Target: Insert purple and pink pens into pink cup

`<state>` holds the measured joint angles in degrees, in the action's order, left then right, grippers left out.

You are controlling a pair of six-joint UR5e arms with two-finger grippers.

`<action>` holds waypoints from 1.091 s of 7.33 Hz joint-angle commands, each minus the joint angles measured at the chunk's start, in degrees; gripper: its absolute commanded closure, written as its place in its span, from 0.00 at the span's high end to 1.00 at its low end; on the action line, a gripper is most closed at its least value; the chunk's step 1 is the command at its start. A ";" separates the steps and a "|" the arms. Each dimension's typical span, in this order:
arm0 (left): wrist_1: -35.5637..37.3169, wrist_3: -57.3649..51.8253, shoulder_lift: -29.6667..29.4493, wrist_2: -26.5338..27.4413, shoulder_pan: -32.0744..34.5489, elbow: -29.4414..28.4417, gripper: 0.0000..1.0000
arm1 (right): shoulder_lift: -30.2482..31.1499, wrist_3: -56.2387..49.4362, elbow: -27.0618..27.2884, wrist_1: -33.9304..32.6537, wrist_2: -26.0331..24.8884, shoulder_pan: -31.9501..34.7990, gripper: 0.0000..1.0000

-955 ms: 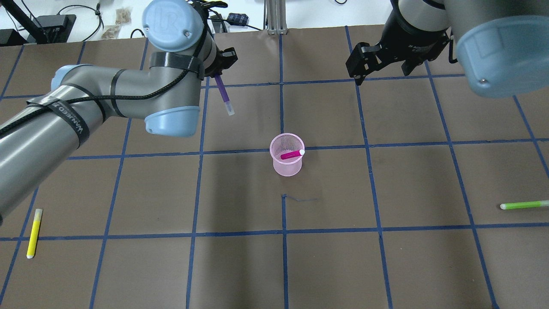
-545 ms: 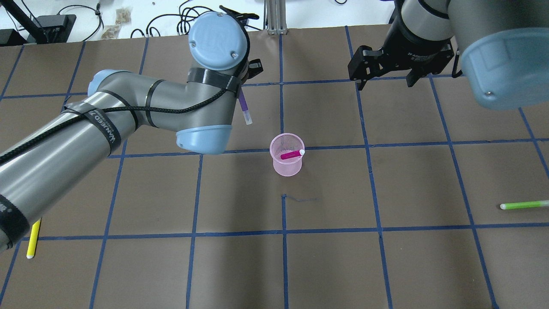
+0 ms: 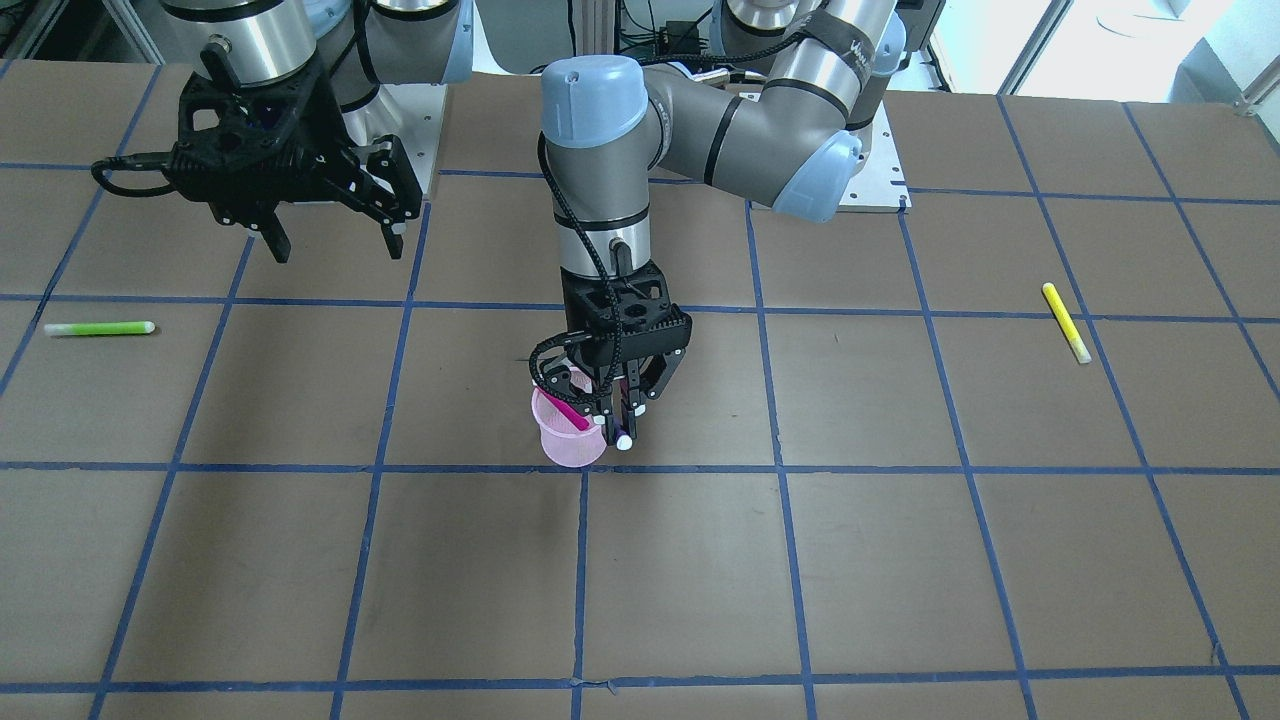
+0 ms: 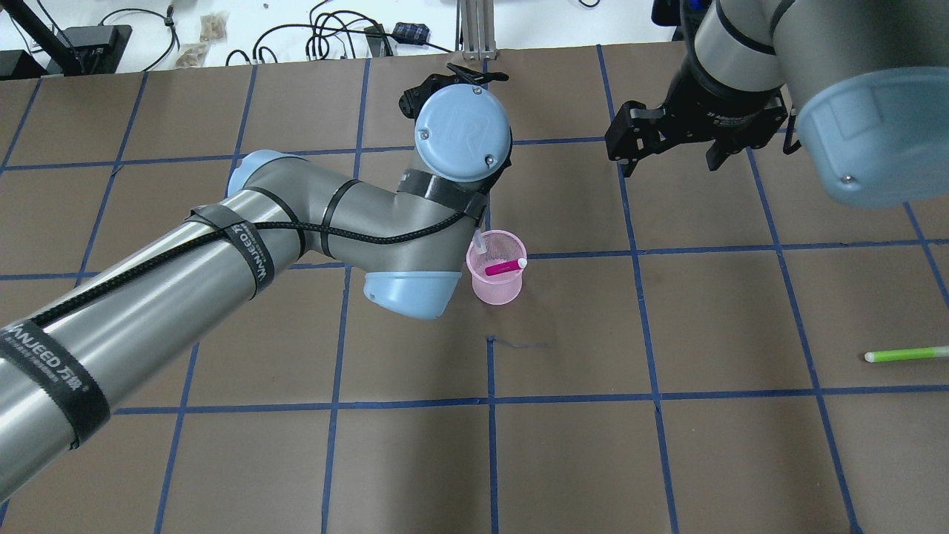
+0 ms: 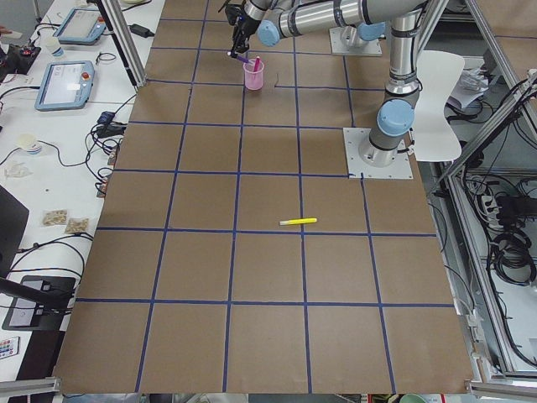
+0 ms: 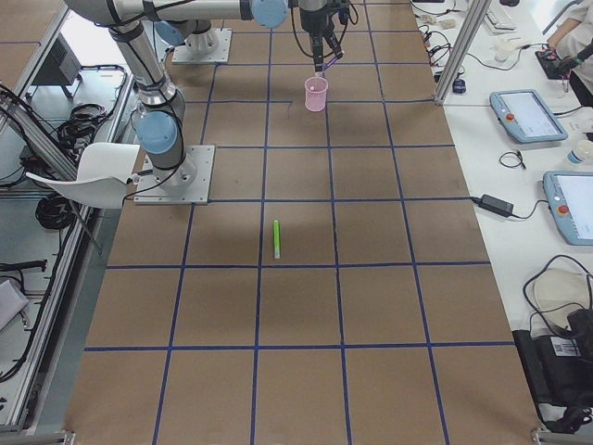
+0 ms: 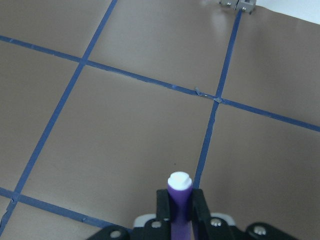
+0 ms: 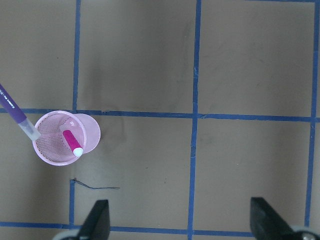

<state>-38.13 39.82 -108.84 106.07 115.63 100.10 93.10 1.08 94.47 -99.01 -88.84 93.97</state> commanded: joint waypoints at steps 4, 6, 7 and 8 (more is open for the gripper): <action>0.07 0.35 -1.90 -0.69 0.29 0.62 0.00 | 0.06 -0.12 0.18 -0.30 0.07 0.07 1.00; 0.16 0.35 -2.61 -0.60 0.29 0.53 0.00 | -0.02 -0.21 0.10 -0.30 -0.02 0.08 1.00; 0.07 0.35 -2.87 -0.69 0.29 0.62 0.00 | -0.02 -0.21 0.18 -0.30 -0.02 0.08 1.00; 0.16 0.35 -3.05 -0.69 0.38 0.53 0.00 | -0.02 -0.21 0.18 -0.30 -0.02 0.08 1.00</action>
<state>-38.01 40.17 -111.59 105.41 115.95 100.67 93.08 0.88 94.62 -99.31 -88.85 94.04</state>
